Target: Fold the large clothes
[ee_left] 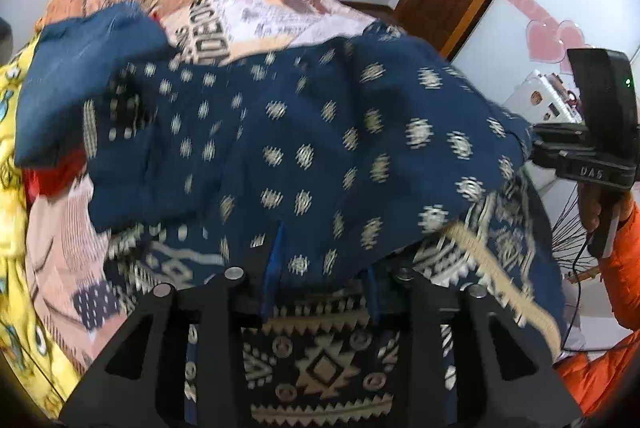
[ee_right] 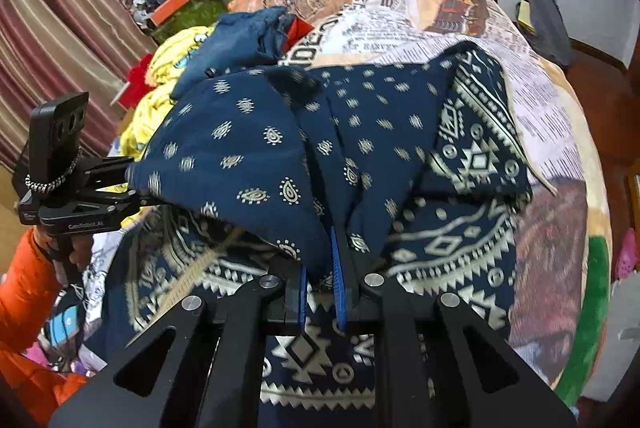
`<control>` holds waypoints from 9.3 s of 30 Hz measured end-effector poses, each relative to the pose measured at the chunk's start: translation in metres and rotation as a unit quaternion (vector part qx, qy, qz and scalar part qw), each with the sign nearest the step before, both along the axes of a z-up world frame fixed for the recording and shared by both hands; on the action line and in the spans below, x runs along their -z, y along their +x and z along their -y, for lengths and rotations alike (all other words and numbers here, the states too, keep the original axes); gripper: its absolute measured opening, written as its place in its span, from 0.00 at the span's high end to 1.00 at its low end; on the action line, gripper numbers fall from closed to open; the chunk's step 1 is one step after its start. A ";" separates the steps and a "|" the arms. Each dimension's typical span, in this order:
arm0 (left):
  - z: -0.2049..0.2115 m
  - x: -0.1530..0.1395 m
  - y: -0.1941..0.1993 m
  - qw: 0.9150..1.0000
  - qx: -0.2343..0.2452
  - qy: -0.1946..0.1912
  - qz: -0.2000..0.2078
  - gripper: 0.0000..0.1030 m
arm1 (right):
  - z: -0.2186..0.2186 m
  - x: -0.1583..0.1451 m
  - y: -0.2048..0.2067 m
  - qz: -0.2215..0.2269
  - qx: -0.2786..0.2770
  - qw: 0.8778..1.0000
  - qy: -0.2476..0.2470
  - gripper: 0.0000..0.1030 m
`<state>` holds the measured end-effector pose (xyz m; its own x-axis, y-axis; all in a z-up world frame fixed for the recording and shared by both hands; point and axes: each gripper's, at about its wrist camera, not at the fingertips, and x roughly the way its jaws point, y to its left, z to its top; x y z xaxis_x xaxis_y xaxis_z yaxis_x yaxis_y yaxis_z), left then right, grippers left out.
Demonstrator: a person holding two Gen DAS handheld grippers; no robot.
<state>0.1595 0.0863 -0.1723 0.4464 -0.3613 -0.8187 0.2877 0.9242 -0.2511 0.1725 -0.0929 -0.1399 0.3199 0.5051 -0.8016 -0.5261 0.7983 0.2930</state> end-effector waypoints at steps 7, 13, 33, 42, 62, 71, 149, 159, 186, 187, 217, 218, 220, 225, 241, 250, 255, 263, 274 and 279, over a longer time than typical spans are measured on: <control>-0.016 -0.001 -0.027 1.000 -0.026 0.015 0.004 0.48 | 0.016 0.002 -0.008 -0.016 0.011 1.000 0.005 0.83; -0.047 -0.008 -0.036 0.997 -0.070 0.037 0.012 0.48 | 0.035 -0.005 -0.013 -0.007 0.034 0.999 0.002 0.83; -0.153 0.022 0.073 0.971 -0.238 -0.024 -0.027 0.37 | 0.066 -0.008 0.078 0.036 0.166 0.985 -0.034 0.49; -0.154 0.063 0.116 0.964 -0.242 -0.082 -0.070 0.37 | 0.064 0.031 0.143 -0.033 0.173 0.984 -0.020 0.49; -0.108 0.009 0.112 0.975 -0.221 -0.012 0.027 0.94 | 0.031 0.029 0.159 0.011 0.136 0.991 -0.002 0.84; -0.091 -0.083 0.085 0.970 -0.201 -0.002 0.140 0.95 | 0.019 -0.042 0.134 0.101 0.111 0.988 0.029 0.84; -0.131 -0.037 0.031 0.974 -0.203 0.096 0.041 0.33 | 0.022 -0.052 0.065 0.124 0.104 0.981 -0.104 0.39; -0.142 0.043 -0.019 0.973 -0.218 0.019 -0.068 0.33 | 0.047 0.017 0.035 0.032 0.115 0.986 -0.114 0.39; -0.116 0.039 -0.031 0.969 -0.218 -0.100 -0.059 0.92 | 0.034 0.039 0.030 -0.016 0.084 0.996 -0.014 0.92; -0.116 0.028 -0.029 0.970 -0.217 -0.100 -0.045 0.93 | 0.033 0.033 0.031 -0.005 0.084 0.996 -0.013 0.92; -0.213 -0.023 0.202 0.942 -0.320 -0.089 0.053 0.94 | -0.014 -0.001 0.271 0.050 0.171 0.984 0.023 0.93; -0.215 -0.012 0.207 0.942 -0.320 -0.089 0.044 0.94 | -0.015 0.012 0.277 0.037 0.175 0.984 0.021 0.93; -0.217 0.003 0.212 0.943 -0.318 -0.090 0.040 0.93 | -0.013 0.028 0.282 0.019 0.184 0.982 0.032 0.93; -0.206 -0.002 0.206 0.952 -0.296 -0.046 0.058 0.91 | -0.013 0.030 0.277 0.032 0.175 0.984 0.026 0.91; -0.128 -0.053 0.155 0.958 -0.228 0.133 0.110 0.15 | -0.017 -0.023 0.195 0.063 0.110 0.992 -0.022 0.52; -0.091 -0.013 0.147 0.972 -0.173 0.145 0.067 0.13 | -0.042 -0.001 0.166 0.056 0.061 0.996 -0.043 0.52; -0.101 0.011 0.163 0.966 -0.202 0.157 0.039 0.13 | -0.050 0.019 0.176 0.028 0.065 0.997 -0.040 0.51; -0.107 -0.007 0.178 0.964 -0.205 0.156 0.068 0.13 | -0.069 0.032 0.203 0.008 0.072 0.997 -0.035 0.51; -0.141 -0.034 0.265 0.954 -0.235 0.173 0.068 0.13 | -0.084 0.011 0.284 0.011 0.109 0.994 -0.005 0.52; -0.166 -0.069 0.288 0.936 -0.284 0.184 0.101 0.13 | -0.086 -0.025 0.310 0.044 0.153 0.987 0.015 0.51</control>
<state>0.4473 0.2522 -0.1029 0.6391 0.2707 -0.7199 -0.2688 0.9556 0.1207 0.4821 -0.0071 -0.1148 0.5290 0.3967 -0.7502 -0.2868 0.9156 0.2819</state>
